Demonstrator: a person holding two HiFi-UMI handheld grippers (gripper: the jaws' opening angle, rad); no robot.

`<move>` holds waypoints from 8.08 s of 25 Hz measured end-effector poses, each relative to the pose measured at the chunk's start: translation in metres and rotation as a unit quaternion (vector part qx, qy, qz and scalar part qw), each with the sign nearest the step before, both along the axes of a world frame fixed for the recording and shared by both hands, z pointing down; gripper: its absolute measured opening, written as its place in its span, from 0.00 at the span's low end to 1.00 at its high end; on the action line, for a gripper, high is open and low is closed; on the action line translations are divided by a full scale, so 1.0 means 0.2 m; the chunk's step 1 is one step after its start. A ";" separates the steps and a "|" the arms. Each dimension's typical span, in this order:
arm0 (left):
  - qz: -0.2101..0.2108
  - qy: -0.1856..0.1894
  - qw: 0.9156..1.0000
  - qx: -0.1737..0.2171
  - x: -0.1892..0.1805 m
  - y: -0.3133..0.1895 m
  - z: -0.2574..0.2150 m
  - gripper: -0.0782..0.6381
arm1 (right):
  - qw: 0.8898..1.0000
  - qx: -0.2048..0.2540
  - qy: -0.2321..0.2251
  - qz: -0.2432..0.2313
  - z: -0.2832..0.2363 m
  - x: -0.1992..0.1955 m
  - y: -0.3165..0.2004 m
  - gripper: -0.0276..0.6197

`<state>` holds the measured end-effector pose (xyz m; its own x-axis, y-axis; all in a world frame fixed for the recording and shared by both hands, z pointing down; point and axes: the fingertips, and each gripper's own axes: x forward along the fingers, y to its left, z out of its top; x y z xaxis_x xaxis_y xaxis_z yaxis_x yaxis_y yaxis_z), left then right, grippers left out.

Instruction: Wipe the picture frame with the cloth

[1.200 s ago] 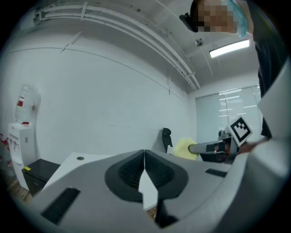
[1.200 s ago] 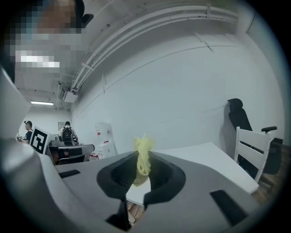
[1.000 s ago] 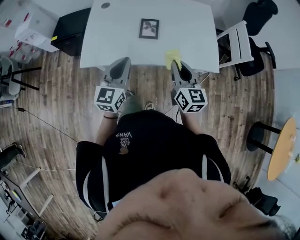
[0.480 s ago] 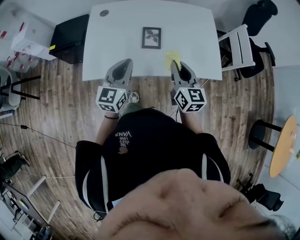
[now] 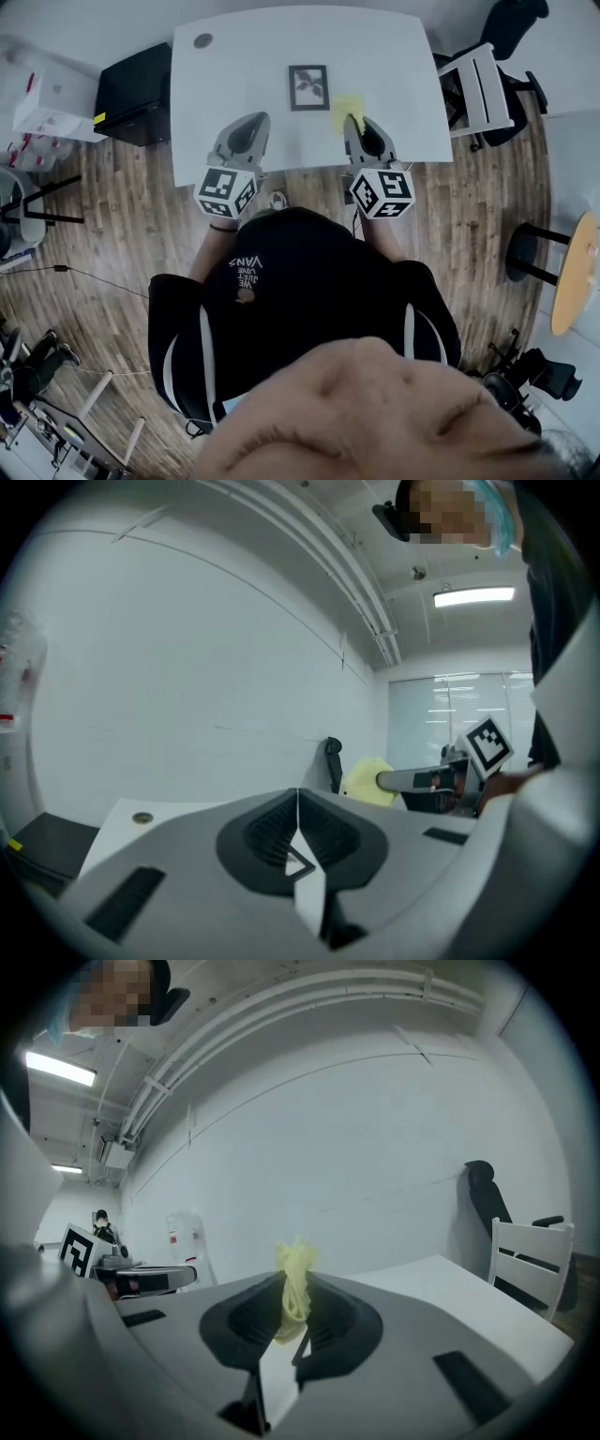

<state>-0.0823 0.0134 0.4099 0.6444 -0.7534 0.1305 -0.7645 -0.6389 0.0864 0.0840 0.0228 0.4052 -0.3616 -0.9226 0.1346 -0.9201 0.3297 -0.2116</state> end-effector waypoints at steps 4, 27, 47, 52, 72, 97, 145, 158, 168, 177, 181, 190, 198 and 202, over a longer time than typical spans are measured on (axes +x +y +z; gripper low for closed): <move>0.018 0.000 1.000 -0.001 -0.07 -0.08 0.00 0.13 | 1.000 0.003 0.000 0.017 -0.01 -0.07 -0.07 0.12; 0.046 0.005 0.999 -0.009 0.02 -0.33 0.05 0.13 | 0.999 -0.012 0.011 0.036 0.05 -0.02 -0.31 0.12; 0.010 0.003 0.999 -0.040 0.06 -0.64 0.16 0.13 | 0.999 -0.041 0.009 -0.005 0.14 -0.01 -0.72 0.12; 0.010 0.002 0.999 -0.049 0.09 -0.69 0.19 0.13 | 0.999 -0.048 0.007 -0.014 0.17 -0.01 -0.80 0.12; 0.005 -0.013 0.997 -0.081 0.13 -0.87 0.31 0.13 | 0.995 -0.094 0.010 -0.042 0.39 -0.08 -1.11 0.12; 0.002 -0.018 0.995 -0.098 0.11 -0.85 0.36 0.13 | 0.977 -0.198 0.025 -0.070 0.82 -0.23 -1.13 0.12; 0.022 -0.026 0.994 -0.106 0.17 -0.81 0.38 0.13 | 0.962 -0.262 0.082 -0.015 1.08 -0.01 -1.10 0.12; 0.040 -0.028 0.994 -0.101 0.25 -0.79 0.37 0.13 | 0.961 -0.262 0.079 0.030 1.07 0.20 -1.07 0.12; 0.030 -0.026 0.994 -0.102 0.24 -0.76 0.36 0.13 | 0.970 -0.239 0.050 0.009 0.98 0.10 -1.05 0.12; 0.001 -0.026 0.994 -0.107 0.11 -0.71 0.36 0.13 | 0.969 -0.238 0.036 -0.059 0.97 -0.25 -0.99 0.12; -0.011 -0.026 0.994 -0.109 0.06 -0.68 0.36 0.13 | 0.967 -0.241 0.039 -0.079 1.00 -0.35 -0.97 0.12; -0.019 -0.030 0.994 -0.107 0.02 -0.65 0.36 0.13 | 0.962 -0.250 0.056 -0.093 1.05 -0.41 -0.95 0.12; -0.004 -0.029 0.994 -0.106 0.07 -0.64 0.36 0.13 | 0.963 -0.255 0.062 -0.065 1.08 -0.30 -0.93 0.12; 0.006 -0.029 0.994 -0.106 0.10 -0.63 0.37 0.13 | 0.963 -0.258 0.064 -0.042 1.10 -0.21 -0.92 0.12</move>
<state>-0.0630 -0.1135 0.4841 0.6401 -0.6972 0.3228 -0.7644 -0.6201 0.1763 0.0421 -0.1613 0.6249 -0.3815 -0.6899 0.6153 -0.9244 0.2848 -0.2538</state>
